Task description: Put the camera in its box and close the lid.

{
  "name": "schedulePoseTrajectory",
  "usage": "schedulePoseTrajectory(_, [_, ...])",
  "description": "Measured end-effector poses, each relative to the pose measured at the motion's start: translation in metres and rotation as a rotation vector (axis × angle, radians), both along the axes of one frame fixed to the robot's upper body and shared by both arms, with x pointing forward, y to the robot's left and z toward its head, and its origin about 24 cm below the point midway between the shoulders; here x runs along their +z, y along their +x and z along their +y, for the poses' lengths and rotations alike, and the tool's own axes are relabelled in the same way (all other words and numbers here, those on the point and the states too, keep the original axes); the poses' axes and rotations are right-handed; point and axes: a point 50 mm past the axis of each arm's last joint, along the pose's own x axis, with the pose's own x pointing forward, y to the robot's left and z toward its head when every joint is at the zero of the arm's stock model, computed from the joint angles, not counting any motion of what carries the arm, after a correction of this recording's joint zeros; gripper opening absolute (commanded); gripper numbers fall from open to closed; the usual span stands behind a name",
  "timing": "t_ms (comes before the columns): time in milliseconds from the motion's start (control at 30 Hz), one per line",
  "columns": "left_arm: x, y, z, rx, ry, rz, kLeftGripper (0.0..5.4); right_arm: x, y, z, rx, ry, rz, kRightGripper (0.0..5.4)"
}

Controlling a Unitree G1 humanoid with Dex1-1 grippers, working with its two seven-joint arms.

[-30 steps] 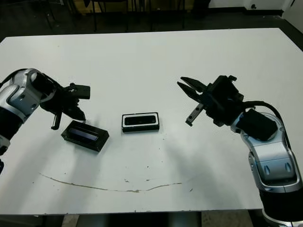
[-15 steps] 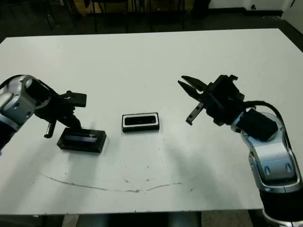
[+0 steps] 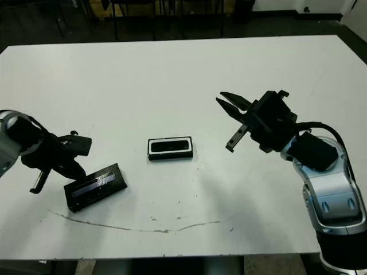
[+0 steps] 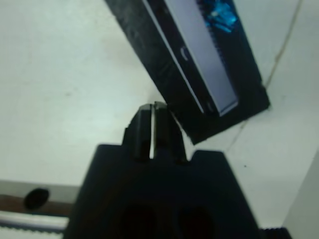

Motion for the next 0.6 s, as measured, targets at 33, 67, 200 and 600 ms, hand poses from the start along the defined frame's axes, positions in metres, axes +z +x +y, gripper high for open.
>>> schedulePoseTrajectory(33, [-0.0003, -0.0016, 0.0007, -0.006, -0.006, -0.003, 0.0, 0.0, 0.0, 0.0, 0.0, 0.0, 0.0, 0.01])
schedulePoseTrajectory(67, [-0.0005, -0.003, 0.0016, -0.008, -0.009, -0.002, 0.0, -0.0001, 0.0, 0.0, 0.001, 0.001, 0.001, 0.01])
schedulePoseTrajectory(200, [-0.0002, -0.0043, 0.0025, -0.011, -0.007, -0.001, 0.0, -0.0001, 0.0, 0.0, 0.002, 0.003, 0.003, 0.01])
schedulePoseTrajectory(600, [-0.0018, -0.0034, 0.0063, -0.02, -0.005, 0.004, 0.0, 0.0006, 0.0, -0.0008, -0.014, -0.003, 0.001, 0.01])
